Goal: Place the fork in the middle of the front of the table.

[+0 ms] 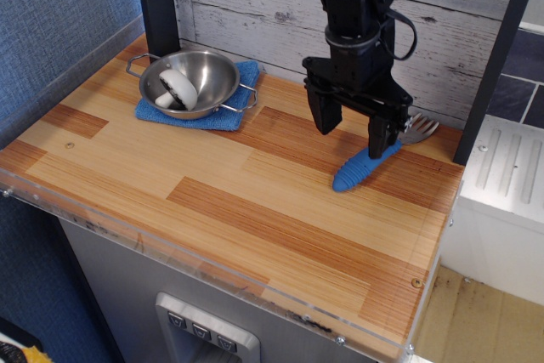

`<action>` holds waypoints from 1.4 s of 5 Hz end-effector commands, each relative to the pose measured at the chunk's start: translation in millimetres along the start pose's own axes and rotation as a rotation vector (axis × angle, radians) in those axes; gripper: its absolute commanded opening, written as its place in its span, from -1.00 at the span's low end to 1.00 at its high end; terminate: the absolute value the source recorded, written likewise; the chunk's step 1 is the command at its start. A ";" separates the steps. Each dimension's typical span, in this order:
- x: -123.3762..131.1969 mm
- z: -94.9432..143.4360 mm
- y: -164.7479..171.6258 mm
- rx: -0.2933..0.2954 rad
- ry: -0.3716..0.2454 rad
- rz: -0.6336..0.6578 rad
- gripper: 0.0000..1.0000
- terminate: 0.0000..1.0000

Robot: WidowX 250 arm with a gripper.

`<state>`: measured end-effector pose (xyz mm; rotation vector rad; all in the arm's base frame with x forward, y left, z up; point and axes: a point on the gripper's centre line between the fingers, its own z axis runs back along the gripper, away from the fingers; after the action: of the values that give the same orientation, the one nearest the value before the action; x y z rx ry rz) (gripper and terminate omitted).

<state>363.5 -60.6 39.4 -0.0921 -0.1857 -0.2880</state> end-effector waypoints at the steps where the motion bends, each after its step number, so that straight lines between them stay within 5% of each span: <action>1: 6.9 -3.1 -13.4 0.042 0.048 -0.122 1.00 -1.00; 2: 12.2 -9.2 -22.0 0.045 0.077 -0.172 1.00 -1.00; 3: 13.8 -13.9 -24.4 0.049 0.092 -0.200 -1.00 -1.00; 7: 2.9 0.1 -20.6 0.066 0.105 -0.092 -1.00 -1.00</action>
<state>360.3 -86.4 13.6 -0.0017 -0.0092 -0.3857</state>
